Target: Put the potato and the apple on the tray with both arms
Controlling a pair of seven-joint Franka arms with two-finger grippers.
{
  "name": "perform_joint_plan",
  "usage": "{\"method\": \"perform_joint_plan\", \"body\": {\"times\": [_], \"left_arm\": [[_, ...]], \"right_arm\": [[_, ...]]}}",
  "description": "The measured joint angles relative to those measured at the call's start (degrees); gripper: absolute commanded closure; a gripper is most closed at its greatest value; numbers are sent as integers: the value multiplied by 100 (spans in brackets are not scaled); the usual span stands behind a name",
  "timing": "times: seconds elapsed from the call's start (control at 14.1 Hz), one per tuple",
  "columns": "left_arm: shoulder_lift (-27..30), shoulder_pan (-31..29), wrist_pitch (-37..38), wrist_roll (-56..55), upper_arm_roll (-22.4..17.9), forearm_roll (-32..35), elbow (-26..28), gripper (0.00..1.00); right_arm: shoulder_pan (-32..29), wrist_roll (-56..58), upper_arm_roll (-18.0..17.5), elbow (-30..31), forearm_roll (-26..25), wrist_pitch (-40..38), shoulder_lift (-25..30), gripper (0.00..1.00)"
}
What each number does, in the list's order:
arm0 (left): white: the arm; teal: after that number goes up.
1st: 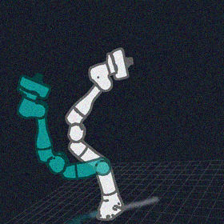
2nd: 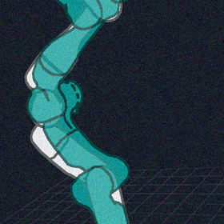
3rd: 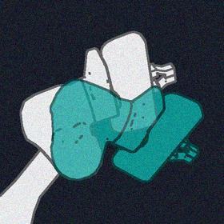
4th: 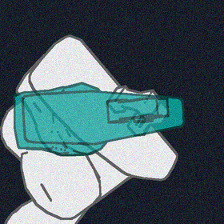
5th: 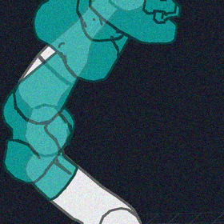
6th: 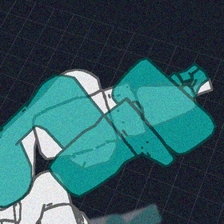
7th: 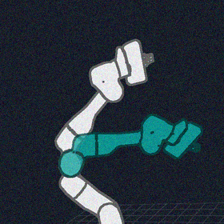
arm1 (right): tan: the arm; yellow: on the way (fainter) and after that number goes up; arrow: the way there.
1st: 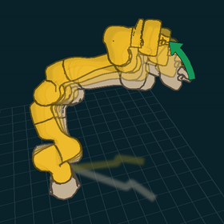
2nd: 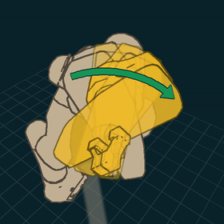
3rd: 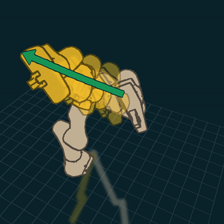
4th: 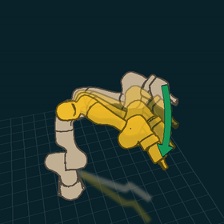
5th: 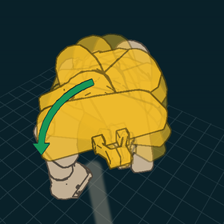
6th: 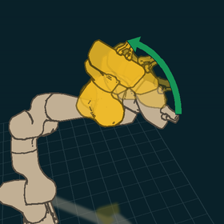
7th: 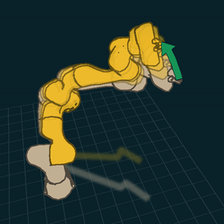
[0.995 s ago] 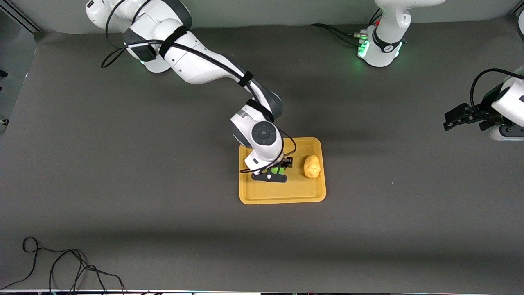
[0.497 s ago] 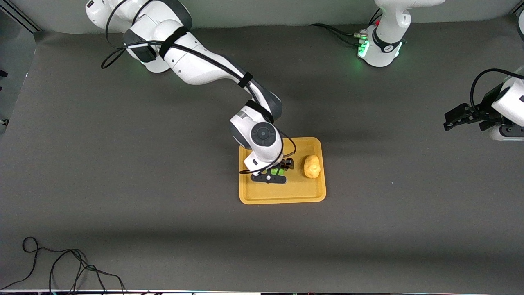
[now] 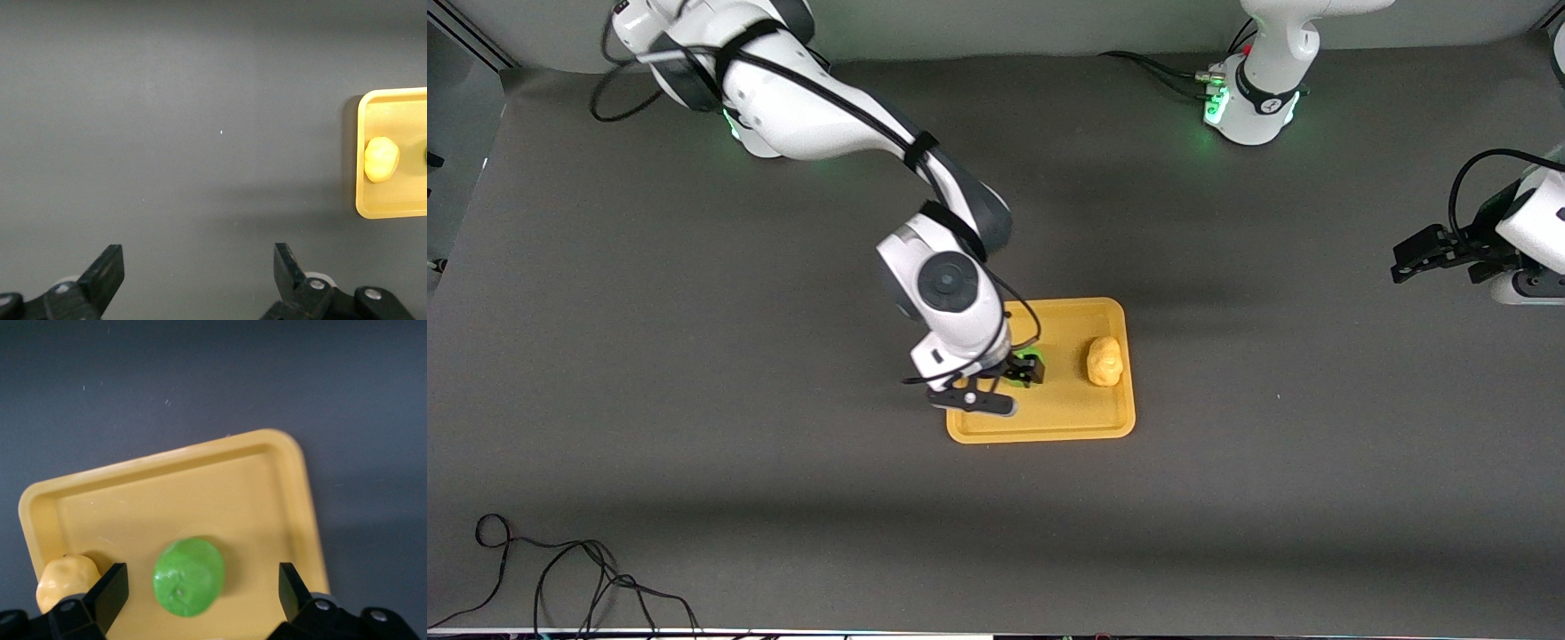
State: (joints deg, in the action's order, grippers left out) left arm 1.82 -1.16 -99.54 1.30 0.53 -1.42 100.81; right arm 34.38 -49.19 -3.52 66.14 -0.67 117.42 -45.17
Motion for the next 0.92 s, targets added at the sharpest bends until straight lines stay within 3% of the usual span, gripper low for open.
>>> {"method": "perform_joint_plan", "body": {"times": [0.36, 0.78, 0.92], "left_arm": [[4, -2, 0, 0, -5, 1, 2, 0], [5, -4, -1, 1, -9, 1, 6, 0], [6, -4, -3, 1, -9, 1, 7, 0]], "right_arm": [[-954, 838, 12, 1460, 42, -708, 1869, 0], [-2510, 2939, 74, 1723, 71, -2208, 2947, 0], [-2648, 3279, 313, 1794, 76, -2429, 3289, 0]]}}
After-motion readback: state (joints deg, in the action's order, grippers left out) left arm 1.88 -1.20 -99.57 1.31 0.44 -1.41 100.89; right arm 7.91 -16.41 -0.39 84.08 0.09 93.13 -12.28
